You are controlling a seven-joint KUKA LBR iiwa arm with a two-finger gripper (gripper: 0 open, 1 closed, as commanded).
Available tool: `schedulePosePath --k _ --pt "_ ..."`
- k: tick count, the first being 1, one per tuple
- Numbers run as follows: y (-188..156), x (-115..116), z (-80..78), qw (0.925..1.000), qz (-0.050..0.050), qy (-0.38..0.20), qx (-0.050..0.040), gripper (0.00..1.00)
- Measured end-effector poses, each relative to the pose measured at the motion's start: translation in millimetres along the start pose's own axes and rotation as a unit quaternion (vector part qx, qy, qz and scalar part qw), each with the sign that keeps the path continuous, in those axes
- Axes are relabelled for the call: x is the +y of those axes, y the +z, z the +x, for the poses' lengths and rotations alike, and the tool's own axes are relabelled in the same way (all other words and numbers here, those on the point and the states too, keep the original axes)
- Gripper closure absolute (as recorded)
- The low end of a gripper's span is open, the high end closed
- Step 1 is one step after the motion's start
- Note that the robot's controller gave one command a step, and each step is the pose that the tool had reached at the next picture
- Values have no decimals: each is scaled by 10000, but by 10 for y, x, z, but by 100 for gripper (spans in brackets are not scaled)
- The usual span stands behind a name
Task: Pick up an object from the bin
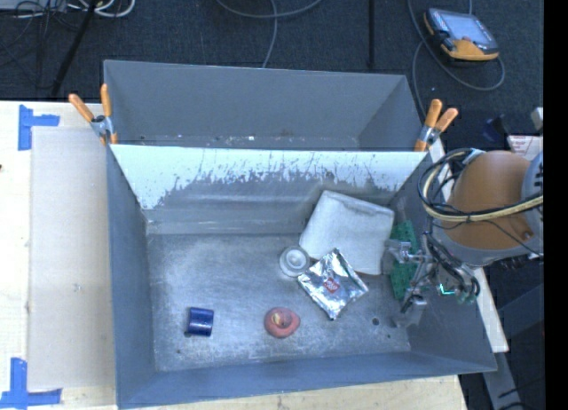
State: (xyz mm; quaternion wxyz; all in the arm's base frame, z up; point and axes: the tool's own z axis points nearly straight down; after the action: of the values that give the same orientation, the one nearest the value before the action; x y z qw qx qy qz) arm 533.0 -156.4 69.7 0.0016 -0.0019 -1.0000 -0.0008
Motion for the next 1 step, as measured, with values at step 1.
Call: schedulePosePath --k 1 --pt "0 0 0 10000 0 -1 0 0"
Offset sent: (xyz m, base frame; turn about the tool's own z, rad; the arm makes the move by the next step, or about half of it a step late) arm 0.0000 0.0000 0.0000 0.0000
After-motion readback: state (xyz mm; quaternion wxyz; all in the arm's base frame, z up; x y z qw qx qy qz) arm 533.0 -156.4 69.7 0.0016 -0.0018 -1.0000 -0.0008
